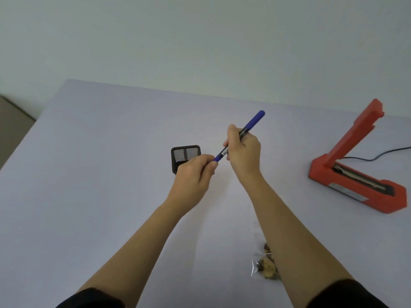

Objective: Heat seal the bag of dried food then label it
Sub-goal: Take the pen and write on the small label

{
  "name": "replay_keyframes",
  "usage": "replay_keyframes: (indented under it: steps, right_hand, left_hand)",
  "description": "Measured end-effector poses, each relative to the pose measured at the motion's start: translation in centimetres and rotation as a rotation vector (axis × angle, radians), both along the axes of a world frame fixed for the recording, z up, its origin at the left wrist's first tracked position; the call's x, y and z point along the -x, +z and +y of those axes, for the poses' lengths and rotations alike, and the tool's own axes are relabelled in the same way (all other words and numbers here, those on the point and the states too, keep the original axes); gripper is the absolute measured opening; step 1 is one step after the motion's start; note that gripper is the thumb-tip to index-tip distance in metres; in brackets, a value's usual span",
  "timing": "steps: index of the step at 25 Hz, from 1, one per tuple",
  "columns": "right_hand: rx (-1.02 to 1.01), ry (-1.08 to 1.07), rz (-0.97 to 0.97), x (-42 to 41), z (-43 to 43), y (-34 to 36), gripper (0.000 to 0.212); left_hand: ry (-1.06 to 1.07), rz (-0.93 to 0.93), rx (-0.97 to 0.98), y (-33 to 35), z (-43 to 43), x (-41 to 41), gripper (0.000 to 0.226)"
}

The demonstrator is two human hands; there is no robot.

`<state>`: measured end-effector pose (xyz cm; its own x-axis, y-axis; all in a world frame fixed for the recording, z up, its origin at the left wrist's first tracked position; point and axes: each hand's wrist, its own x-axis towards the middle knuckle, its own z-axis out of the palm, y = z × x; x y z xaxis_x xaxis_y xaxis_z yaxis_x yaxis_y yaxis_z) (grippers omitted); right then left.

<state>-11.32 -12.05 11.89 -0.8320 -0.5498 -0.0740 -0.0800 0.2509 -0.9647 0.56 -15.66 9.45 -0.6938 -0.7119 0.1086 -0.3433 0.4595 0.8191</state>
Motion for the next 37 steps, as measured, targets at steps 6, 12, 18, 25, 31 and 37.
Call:
replay_keyframes:
  steps: [6, 12, 18, 25, 31, 37]
  right_hand:
    - [-0.009, 0.048, -0.045, -1.2, 0.3, -1.3, 0.046]
    - [0.193, -0.197, -0.294, 2.4, 0.8, -0.2, 0.041]
    - [0.039, 0.145, -0.187, -1.9, 3.5, -5.2, 0.034]
    - [0.006, 0.111, -0.178, -4.2, 5.0, -9.1, 0.028]
    - [-0.001, 0.155, -0.211, -5.2, 4.5, -10.5, 0.03]
    - [0.013, 0.157, -0.117, -6.2, 3.9, -13.0, 0.031]
  left_hand:
    - [-0.069, 0.022, -0.379, -0.6, 0.0, -1.8, 0.019]
    - [0.028, 0.016, -0.839, -5.6, 0.5, -9.0, 0.031]
    - [0.44, -0.225, -0.477, -8.3, -2.0, -12.0, 0.005]
    - [0.355, -0.488, -0.005, -11.3, -4.2, -12.8, 0.003]
    - [0.468, -0.379, -0.074, -11.8, -3.0, -13.5, 0.047]
    - [0.05, -0.219, 0.303, -14.2, 0.0, -12.1, 0.024]
